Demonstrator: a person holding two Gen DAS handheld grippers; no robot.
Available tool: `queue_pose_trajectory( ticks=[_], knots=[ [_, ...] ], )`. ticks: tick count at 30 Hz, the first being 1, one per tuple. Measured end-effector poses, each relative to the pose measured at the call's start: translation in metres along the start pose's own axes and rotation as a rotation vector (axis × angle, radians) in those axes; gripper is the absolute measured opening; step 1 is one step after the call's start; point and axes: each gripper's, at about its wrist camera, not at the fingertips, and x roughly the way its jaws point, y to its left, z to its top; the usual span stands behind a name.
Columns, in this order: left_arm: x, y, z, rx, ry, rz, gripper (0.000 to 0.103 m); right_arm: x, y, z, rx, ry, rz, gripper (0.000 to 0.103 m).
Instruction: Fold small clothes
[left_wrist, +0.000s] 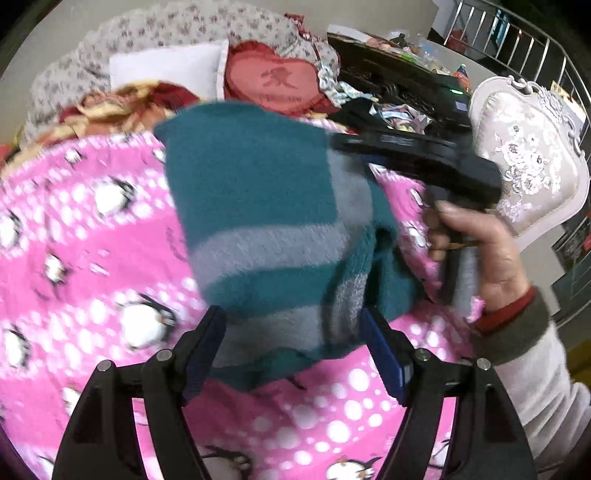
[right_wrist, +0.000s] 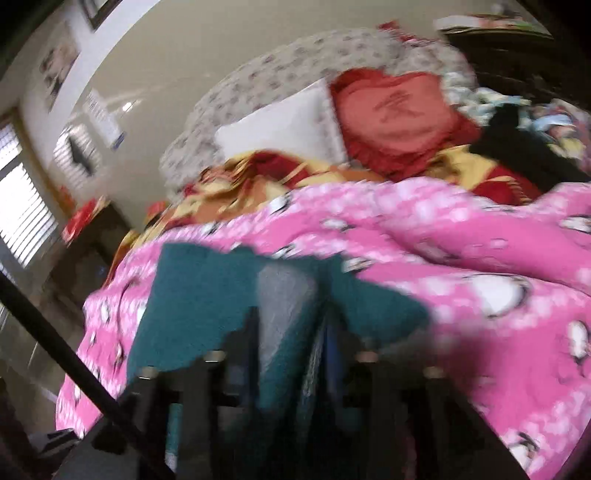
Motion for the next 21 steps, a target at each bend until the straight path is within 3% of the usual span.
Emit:
queue_pose_trajectory(
  ticks=[3, 7, 9, 12, 14, 16, 18, 20, 21],
  knots=[
    [-0.011, 0.009, -0.001, 0.021, -0.026, 0.094, 0.075, -0.042, 0.011, 0.0, -0.037, -0.039, 0.069, 0.044],
    [-0.009, 0.025, -0.003, -0.016, -0.017, 0.163, 0.076, -0.072, 0.048, -0.03, -0.169, 0.02, 0.086, 0.048],
    [-0.006, 0.031, -0.008, -0.039, -0.013, 0.178, 0.076, -0.075, 0.057, -0.049, -0.179, 0.061, 0.101, 0.048],
    [-0.003, 0.038, -0.015, -0.063, -0.011, 0.196, 0.076, -0.081, 0.063, -0.077, -0.164, 0.104, 0.188, 0.048],
    [-0.003, 0.04, -0.019, -0.058, -0.01, 0.229, 0.076, -0.088, 0.068, -0.093, -0.167, 0.121, 0.237, 0.057],
    [-0.003, 0.043, -0.021, -0.06, -0.006, 0.238, 0.076, -0.088, 0.072, -0.103, -0.153, 0.147, 0.281, 0.075],
    [-0.003, 0.047, -0.022, -0.085, -0.002, 0.226, 0.076, -0.08, 0.076, -0.113, -0.153, 0.173, 0.288, 0.075],
    [-0.002, 0.05, -0.02, -0.119, 0.004, 0.206, 0.076, -0.065, 0.081, -0.121, -0.183, 0.214, 0.279, 0.06],
    [-0.002, 0.051, -0.02, -0.135, 0.008, 0.195, 0.076, -0.058, 0.084, -0.123, -0.201, 0.227, 0.28, 0.026]
  ],
)
